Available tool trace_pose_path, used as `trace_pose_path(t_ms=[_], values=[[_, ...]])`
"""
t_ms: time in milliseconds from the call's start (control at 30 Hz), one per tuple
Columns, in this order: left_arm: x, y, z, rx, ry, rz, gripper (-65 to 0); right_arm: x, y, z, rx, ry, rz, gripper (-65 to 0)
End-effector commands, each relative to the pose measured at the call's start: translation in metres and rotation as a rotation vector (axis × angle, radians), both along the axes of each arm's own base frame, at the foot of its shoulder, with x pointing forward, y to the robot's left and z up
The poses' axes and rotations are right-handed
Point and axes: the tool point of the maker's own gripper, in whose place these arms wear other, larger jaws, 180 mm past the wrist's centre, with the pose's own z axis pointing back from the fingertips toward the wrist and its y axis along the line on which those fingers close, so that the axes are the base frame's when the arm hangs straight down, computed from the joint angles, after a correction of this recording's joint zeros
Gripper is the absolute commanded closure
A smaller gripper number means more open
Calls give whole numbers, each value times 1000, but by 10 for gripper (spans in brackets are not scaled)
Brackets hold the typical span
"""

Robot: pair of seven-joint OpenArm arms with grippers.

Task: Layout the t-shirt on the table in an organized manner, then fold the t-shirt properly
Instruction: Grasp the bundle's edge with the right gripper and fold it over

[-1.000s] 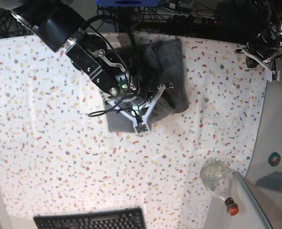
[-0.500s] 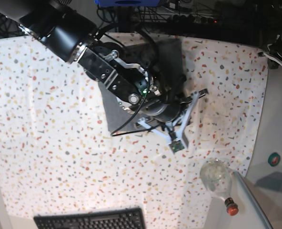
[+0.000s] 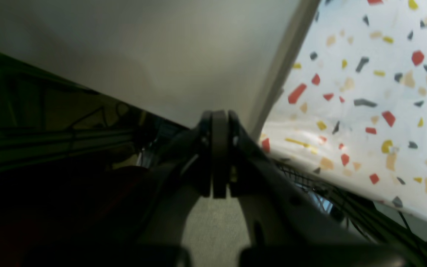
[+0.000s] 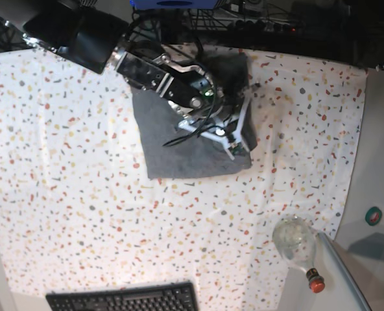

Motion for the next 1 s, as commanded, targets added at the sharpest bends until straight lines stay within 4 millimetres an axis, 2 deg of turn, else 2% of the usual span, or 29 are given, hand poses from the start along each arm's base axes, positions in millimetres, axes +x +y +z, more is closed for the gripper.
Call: trace_pose_path(t_ms=[0,100,167,267,333,400,500,600,633,667,833,967], values=[[8,10,15,37,-31,-16,0,11,14,13,29,-46,8,0],[8,10,15,37,-31,-16,0,1,26,13,29,-48,49,0],[8,10,15,36,-31,-15,0,3,29,29,61,-72,57,0],[5,11,12,31,-22,-9,0,-5,15,52,105,-89,76,0],[4,12,12,30,-21,-5,0,-11,-7,57,92,-47,24,0],[4,13,12,31,-22,-3,0,-27,-21,56,78,19,-15,0],[4,14,13,33,-23,-4,0,-58,-23,49,54,110,14,-9],[6,13,14,35,-25,-8,0,-75,-21,42,36,142,47,-276],[8,13,14,34,-29,-10,0,-78,-21,41,31,144,54,-335],[11,13,15,34,-36,-9,0,-78,-22,38,24,147,54,-360],[12,13,15,34,-38,-9,0,-67,-29,21,-9,121,20,-327],[11,13,15,34,-36,-9,0,-64,-36,11,-36,119,1,-329]])
